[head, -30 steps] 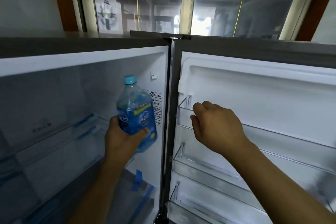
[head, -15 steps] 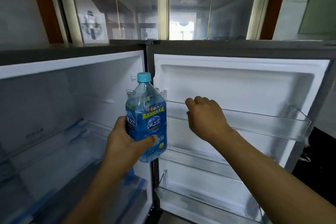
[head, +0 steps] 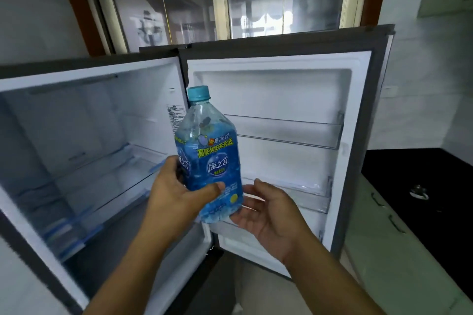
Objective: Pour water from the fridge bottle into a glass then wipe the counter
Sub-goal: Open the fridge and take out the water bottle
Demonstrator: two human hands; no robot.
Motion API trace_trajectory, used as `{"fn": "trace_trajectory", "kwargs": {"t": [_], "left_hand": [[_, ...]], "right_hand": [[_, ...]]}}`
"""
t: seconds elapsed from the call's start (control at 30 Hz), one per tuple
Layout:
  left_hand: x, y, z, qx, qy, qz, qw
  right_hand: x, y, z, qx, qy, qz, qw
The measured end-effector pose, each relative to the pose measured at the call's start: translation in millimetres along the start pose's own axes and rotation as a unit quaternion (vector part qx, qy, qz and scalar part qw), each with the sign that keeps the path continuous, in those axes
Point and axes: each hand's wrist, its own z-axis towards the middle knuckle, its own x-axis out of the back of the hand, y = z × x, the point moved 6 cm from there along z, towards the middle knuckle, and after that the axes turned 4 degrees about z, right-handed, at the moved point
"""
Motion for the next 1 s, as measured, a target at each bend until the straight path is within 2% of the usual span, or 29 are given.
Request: {"fn": "trace_trajectory", "kwargs": {"t": [0.23,0.5,0.77,0.97,1.0], "left_hand": [[-6,11,-62,0.013,-0.026,0.007,1.0],[-29,14,-107,-0.029,-0.111,-0.024,0.993],[-71,19,-169,-0.06,-0.24,-0.064,0.967],[-134,32,-243,-0.073,-0.354,-0.093,0.928],[-151,46,-268,-0.09,-0.387,-0.102,0.912]], "right_hand": [[27,25,-53,-0.088,-0.011,0.08,0.993],[59,52,-112,-0.06,0.014,0.16,0.985],[107,80,-200,0.027,0.139,0.173,0.975],[161,95,-304,0.096,0.261,0.221,0.935],[175,98,-333,0.123,0.284,0.23,0.923]]}}
